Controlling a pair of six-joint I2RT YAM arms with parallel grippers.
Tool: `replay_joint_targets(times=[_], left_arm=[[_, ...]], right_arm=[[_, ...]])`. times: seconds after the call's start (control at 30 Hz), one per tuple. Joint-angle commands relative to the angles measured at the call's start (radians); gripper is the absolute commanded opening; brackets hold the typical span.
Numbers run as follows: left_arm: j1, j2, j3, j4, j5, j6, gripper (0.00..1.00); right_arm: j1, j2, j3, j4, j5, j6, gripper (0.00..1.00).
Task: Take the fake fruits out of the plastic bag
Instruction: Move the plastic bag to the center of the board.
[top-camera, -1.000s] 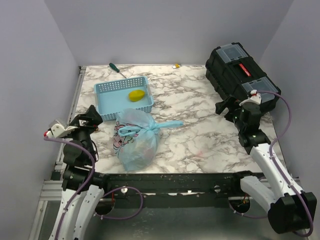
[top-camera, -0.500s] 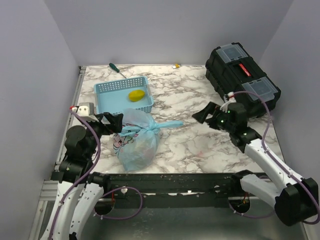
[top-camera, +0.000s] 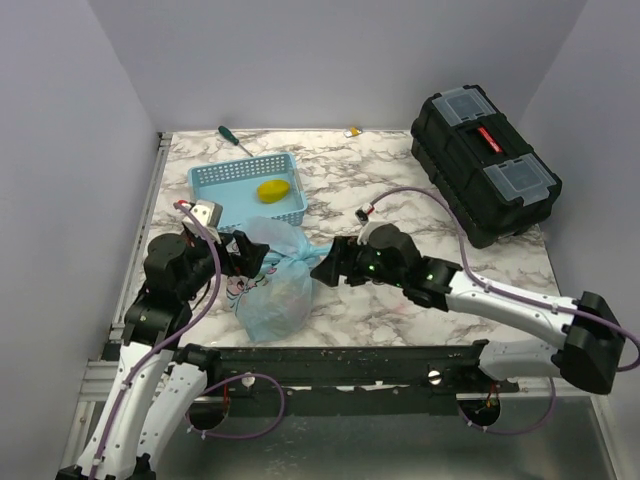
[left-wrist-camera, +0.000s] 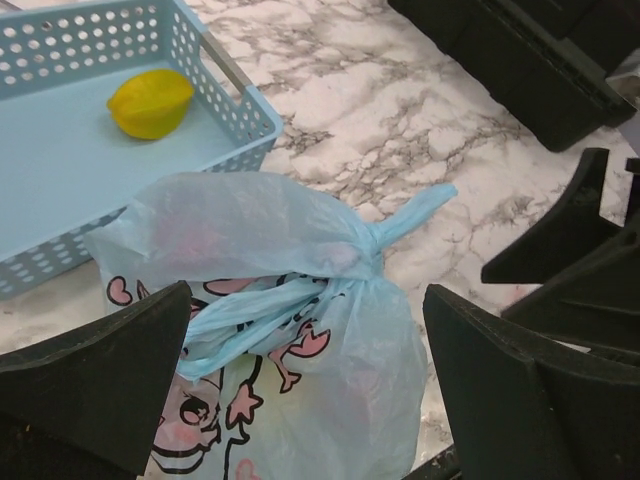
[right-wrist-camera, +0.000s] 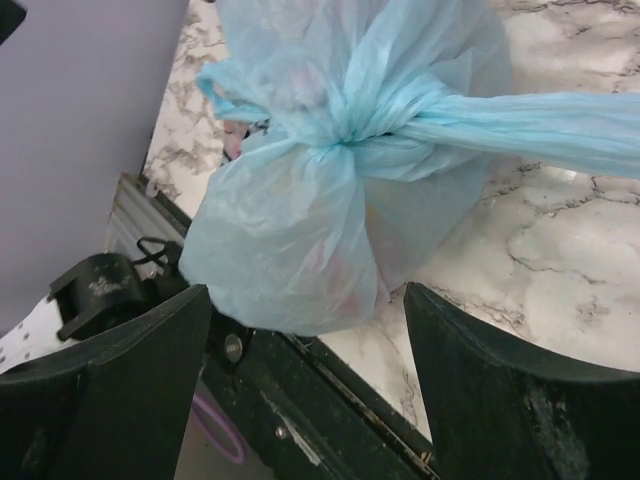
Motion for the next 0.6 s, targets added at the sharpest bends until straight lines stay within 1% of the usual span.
replay_joint_targets(times=[0.0,0.13,0.23,0.33,0.43,0.47,0.57], left_arm=[[-0.014,0.018,-0.050,0.012,0.092,0.028,0.99],[-0.017,0.038,-0.061,0.019,0.134,0.029,0.98],[-0.029,0.059,-0.065,0.023,0.170,0.036,0.95],[-0.045,0.080,-0.067,0.024,0.216,0.038,0.89],[-0.067,0.092,-0.069,0.023,0.232,0.040,0.89],[-0.073,0.091,-0.068,0.021,0.232,0.040,0.89],[-0.079,0.087,-0.071,0.021,0.229,0.040,0.89]], right_arm=[[0.004,0.104,0.064,0.023,0.088,0.019,0.79],[0.004,0.168,0.132,0.019,0.120,-0.005,0.77],[0.004,0.233,0.194,0.011,0.107,-0.021,0.69],[0.004,0.290,0.244,0.009,0.088,-0.023,0.63],[0.003,0.330,0.278,0.014,0.070,-0.020,0.46],[0.005,0.344,0.287,0.013,0.064,-0.023,0.44],[0.004,0.380,0.324,-0.019,0.076,-0.052,0.44]])
